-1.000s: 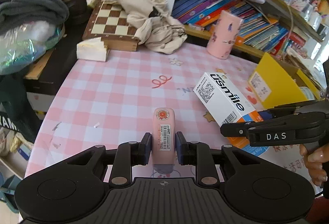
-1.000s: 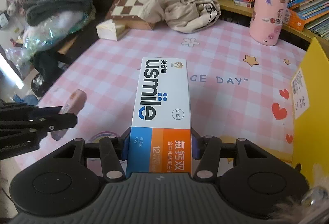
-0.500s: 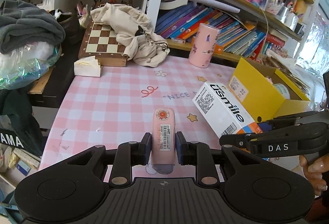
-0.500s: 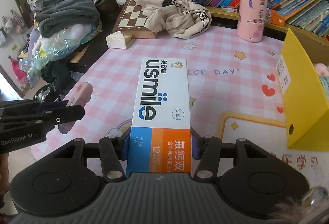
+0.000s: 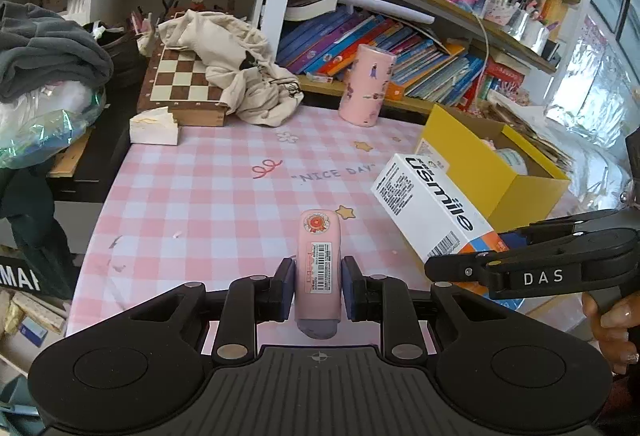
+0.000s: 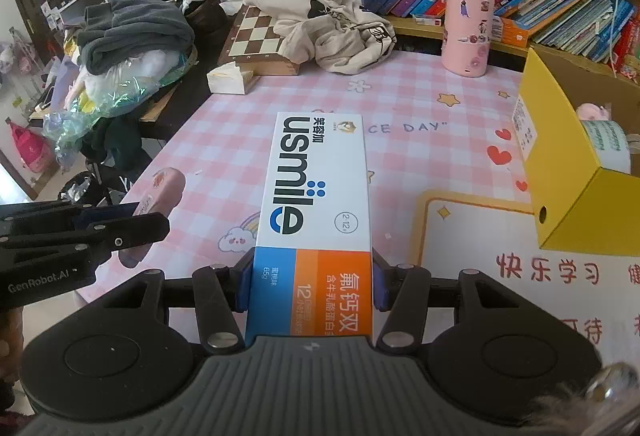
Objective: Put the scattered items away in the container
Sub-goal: 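Carry the eraser and usmile box in both tools over the yellow box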
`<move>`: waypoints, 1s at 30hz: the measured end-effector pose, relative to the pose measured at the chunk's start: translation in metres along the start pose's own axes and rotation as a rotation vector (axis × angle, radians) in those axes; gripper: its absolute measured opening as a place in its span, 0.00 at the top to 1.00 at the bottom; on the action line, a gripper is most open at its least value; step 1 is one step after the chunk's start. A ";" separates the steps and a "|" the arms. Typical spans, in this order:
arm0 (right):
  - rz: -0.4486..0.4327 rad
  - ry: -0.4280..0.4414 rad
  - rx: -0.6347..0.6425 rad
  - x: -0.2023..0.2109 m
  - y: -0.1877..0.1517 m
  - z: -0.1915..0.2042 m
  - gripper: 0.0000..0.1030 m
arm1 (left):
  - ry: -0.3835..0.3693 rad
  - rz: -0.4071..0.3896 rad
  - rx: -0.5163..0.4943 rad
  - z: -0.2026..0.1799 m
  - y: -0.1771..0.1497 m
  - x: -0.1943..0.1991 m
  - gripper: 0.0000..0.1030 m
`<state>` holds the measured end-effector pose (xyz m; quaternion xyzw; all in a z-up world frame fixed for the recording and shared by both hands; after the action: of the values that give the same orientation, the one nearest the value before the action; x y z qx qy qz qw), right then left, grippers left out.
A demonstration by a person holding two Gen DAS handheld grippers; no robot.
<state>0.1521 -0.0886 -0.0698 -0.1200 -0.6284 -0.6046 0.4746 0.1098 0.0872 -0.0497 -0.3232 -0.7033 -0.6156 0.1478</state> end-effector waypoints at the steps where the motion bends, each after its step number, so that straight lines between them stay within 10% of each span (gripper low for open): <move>1: 0.001 -0.004 0.000 0.001 -0.001 0.000 0.51 | -0.004 -0.002 0.000 -0.001 0.000 0.000 0.78; 30: -0.084 -0.005 -0.013 0.048 0.000 -0.070 0.51 | -0.046 -0.017 -0.116 -0.090 0.025 -0.028 0.78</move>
<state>0.1583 -0.1707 -0.0469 -0.0981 -0.6301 -0.6279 0.4462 0.1297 -0.0066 -0.0291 -0.3394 -0.6725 -0.6488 0.1075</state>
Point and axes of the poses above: each gripper's, at about its wrist camera, not at the fingertips, and x roughly against the way its jaws point, z to its left, y to its top, the point moved 8 cm from there along -x, roughly the way its jaws point, and after that the axes turned 3 degrees about -x, right-handed, at the moved point
